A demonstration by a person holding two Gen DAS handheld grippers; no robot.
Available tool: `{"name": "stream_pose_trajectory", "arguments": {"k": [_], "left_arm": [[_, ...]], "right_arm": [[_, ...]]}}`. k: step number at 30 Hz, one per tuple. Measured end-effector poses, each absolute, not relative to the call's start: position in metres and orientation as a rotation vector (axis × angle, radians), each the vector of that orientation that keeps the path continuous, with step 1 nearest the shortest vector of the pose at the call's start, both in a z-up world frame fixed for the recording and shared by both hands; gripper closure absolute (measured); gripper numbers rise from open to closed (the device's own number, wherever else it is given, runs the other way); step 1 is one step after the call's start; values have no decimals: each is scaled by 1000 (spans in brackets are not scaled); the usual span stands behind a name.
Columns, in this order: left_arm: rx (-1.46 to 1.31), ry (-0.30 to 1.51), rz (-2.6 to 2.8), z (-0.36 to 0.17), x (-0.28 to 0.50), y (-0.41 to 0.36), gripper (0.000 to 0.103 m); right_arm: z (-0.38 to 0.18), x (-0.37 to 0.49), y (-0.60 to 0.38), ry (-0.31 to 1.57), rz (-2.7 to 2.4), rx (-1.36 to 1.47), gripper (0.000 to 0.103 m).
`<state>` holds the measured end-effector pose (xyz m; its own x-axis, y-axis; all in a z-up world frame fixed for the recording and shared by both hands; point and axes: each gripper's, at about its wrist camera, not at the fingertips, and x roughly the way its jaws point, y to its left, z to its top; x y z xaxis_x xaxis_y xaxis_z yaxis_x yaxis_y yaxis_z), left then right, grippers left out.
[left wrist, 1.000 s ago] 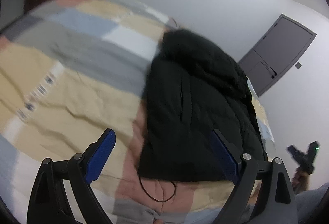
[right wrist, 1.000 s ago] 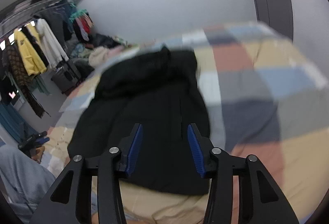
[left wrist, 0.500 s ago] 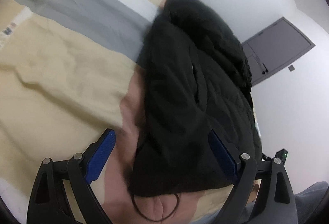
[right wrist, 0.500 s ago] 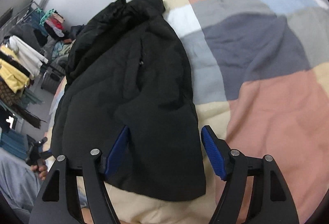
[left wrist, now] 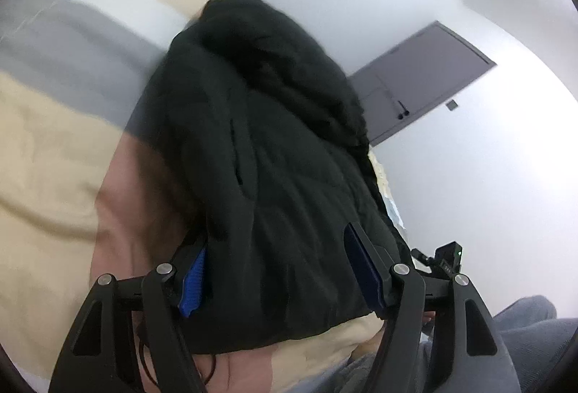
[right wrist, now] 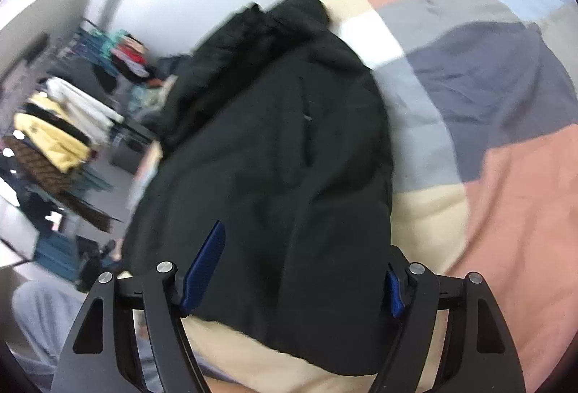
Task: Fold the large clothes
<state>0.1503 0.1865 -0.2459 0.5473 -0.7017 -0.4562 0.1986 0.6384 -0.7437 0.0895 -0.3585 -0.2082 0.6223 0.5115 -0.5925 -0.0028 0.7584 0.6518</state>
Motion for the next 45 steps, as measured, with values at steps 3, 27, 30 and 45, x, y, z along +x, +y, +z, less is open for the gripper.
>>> {"name": "stream_pose_trajectory", "arguments": {"k": [3, 27, 30, 45], "left_arm": [[-693, 886, -544, -261, 159, 185, 34], [-903, 976, -438, -256, 178, 182, 97], [-923, 903, -450, -223, 173, 194, 100], [-956, 690, -487, -92, 135, 251, 102]], "right_arm": [[-213, 94, -356, 887, 297, 631, 25], [-172, 113, -346, 805, 286, 658, 96], [-136, 113, -343, 750, 314, 624, 97], [-19, 97, -334, 580, 440, 618, 97]]}}
